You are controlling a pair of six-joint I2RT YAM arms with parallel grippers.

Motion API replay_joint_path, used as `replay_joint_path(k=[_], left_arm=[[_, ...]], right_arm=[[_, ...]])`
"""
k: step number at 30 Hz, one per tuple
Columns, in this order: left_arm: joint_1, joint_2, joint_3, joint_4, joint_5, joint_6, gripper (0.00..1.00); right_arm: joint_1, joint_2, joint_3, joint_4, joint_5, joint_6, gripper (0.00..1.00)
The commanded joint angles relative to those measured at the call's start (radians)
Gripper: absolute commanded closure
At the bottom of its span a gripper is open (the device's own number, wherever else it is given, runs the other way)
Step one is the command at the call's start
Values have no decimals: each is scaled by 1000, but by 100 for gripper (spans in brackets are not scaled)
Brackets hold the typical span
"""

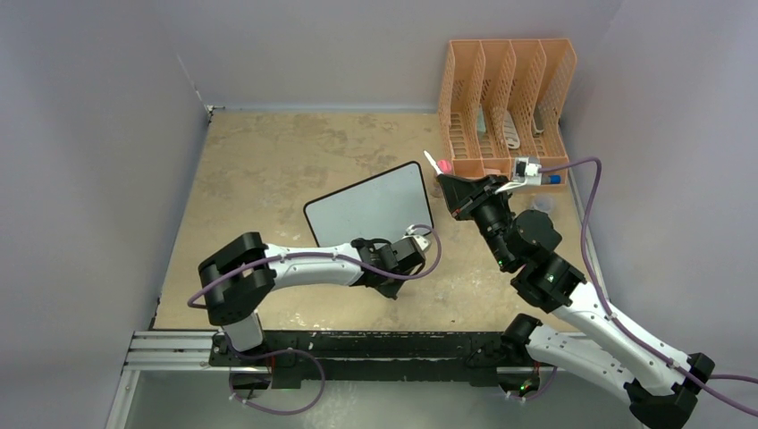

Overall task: Write a sentence on the whiteboard
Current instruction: Place the pen cap at the center of the board.

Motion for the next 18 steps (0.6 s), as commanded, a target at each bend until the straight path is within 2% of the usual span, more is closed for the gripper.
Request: replay_joint_path(k=[1, 12, 18], left_arm=[[-5, 16, -13, 46, 2, 25, 97], [-6, 41, -13, 28, 12, 22, 85], [-6, 21, -12, 20, 10, 16, 74]], right_arm=[[0, -7, 4, 28, 29, -12, 100], [0, 0, 3, 32, 39, -26, 100], [0, 1, 0, 32, 30, -24, 100]])
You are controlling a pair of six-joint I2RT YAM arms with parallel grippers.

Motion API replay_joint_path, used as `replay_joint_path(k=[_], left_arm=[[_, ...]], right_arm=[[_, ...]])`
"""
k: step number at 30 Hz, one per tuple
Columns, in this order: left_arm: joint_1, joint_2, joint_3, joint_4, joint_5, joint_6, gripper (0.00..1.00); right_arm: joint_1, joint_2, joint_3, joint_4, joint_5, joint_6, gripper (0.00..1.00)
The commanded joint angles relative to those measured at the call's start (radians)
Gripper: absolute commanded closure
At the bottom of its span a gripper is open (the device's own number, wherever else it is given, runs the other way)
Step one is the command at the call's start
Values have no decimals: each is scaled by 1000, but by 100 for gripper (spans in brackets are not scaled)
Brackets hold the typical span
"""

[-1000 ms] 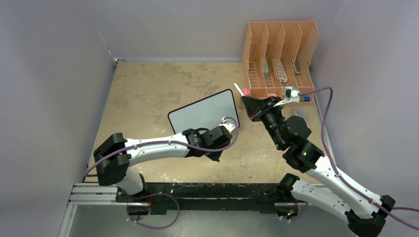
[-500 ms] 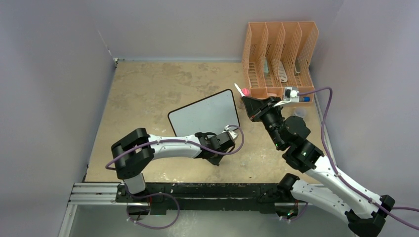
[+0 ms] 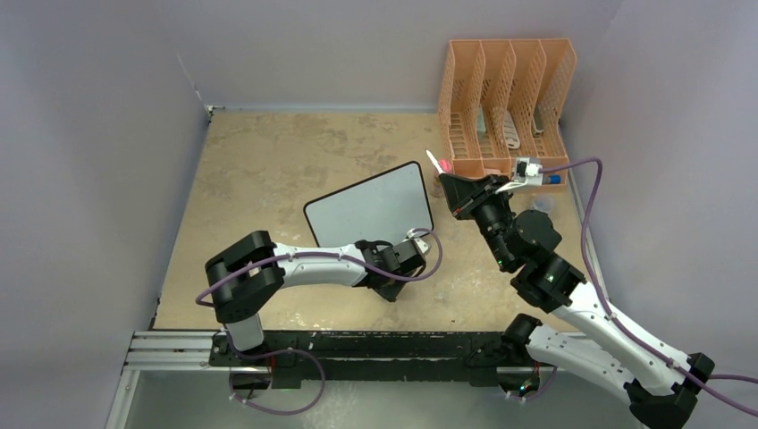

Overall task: Write a sentence on the whiteboard
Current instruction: Place the pen cap at the center of the board, then hold the whiteboard on the whiteboard stand.

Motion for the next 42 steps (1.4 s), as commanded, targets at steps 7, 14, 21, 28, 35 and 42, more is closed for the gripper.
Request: replay_joint_path(k=[7, 14, 21, 28, 35, 42], left_arm=[[-6, -91, 19, -14, -10, -18, 67], [-3, -224, 100, -65, -51, -25, 60], [53, -325, 181, -126, -71, -13, 50], [218, -477, 191, -117, 10, 23, 35], [361, -562, 194, -121, 54, 67, 23], [619, -682, 135, -71, 204, 121, 13]], right_arm=[[0, -5, 0, 28, 8, -17, 100], [0, -2, 7, 20, 4, -37, 100], [0, 7, 28, 15, 8, -58, 100], [0, 2, 38, 5, 27, -89, 100], [0, 10, 55, 4, 30, -109, 100], [1, 44, 90, -11, 16, -148, 100]])
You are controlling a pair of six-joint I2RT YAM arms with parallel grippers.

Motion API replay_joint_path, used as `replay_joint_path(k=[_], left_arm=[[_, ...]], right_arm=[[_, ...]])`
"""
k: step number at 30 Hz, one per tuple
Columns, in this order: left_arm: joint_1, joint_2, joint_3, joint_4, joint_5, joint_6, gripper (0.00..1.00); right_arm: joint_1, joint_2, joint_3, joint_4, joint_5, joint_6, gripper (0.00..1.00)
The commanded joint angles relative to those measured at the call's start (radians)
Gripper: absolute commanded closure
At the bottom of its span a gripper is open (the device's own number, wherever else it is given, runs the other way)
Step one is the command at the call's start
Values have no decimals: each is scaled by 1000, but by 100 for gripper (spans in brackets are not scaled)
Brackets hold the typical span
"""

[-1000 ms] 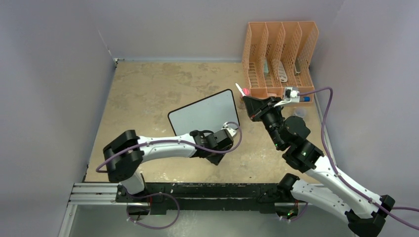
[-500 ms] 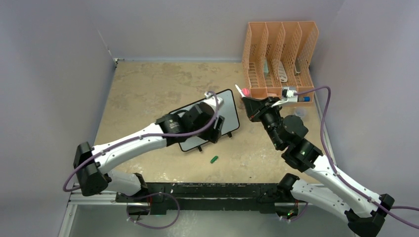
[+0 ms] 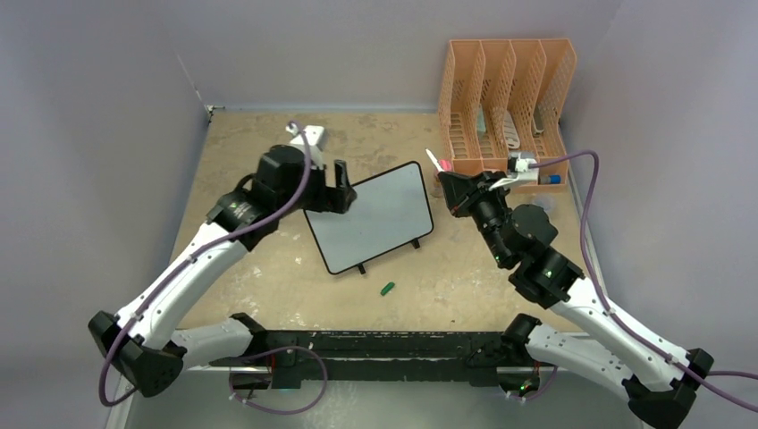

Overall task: Write a sentence on the whiteboard
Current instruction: Hold the whiteboard on the whiteboard stand.

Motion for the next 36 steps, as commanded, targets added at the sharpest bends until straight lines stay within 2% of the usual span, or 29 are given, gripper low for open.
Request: replay_joint_path(k=[1, 10, 13, 15, 22, 28, 36], left_arm=[[159, -94, -33, 57, 150, 61, 13], [617, -179, -243, 224, 661, -6, 13], [738, -194, -330, 312, 853, -40, 14], [786, -191, -384, 360, 932, -49, 15], [849, -125, -527, 584, 1128, -77, 26], [849, -6, -539, 750, 1243, -58, 42], [849, 114, -523, 906, 1383, -74, 58]], right_arm=[[0, 26, 67, 19, 4, -49, 100], [0, 114, 121, 27, -46, -143, 100], [0, 129, 123, 31, -70, -170, 100], [0, 135, 122, 33, -86, -182, 100], [0, 144, 109, 46, -145, -210, 100], [1, 154, 101, 59, -176, -235, 100], [2, 157, 92, 67, -184, -233, 100]])
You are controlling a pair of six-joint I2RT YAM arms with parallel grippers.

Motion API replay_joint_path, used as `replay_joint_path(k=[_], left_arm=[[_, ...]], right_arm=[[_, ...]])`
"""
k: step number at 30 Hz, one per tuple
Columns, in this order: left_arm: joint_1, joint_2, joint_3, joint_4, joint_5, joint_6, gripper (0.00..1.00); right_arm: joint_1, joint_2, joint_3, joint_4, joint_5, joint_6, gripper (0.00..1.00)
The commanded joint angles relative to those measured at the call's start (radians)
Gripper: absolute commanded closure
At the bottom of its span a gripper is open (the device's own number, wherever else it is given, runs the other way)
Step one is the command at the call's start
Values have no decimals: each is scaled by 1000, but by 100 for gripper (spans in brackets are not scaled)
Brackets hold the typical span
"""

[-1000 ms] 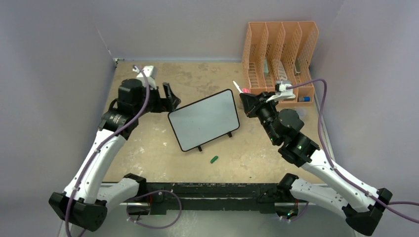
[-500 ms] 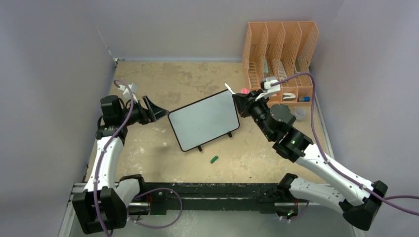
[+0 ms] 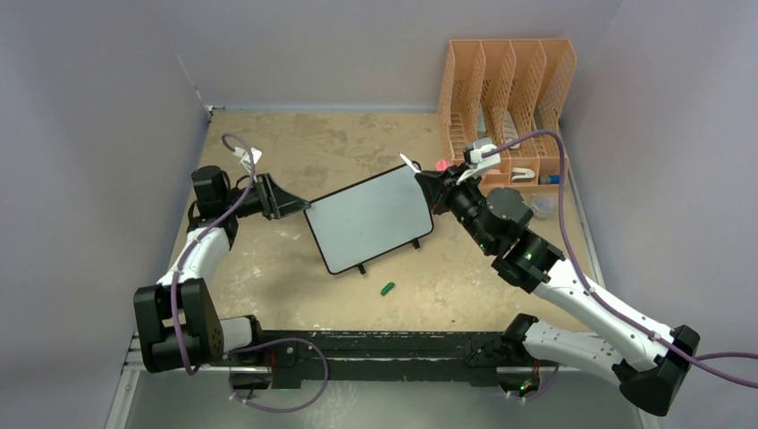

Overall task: Write a sentence on the whiteboard
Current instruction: Hold the whiteboard on the whiteboard stand.

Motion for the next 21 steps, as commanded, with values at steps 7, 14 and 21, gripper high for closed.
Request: replay_joint_path(k=[7, 14, 21], left_arm=[[10, 50, -11, 246, 173, -31, 82], [8, 44, -28, 260, 185, -24, 89], [-2, 46, -28, 230, 182, 3, 81]], right_arm=[[2, 5, 14, 59, -29, -14, 100], [3, 29, 20, 61, -48, -10, 100], [8, 38, 22, 64, -58, -7, 100]])
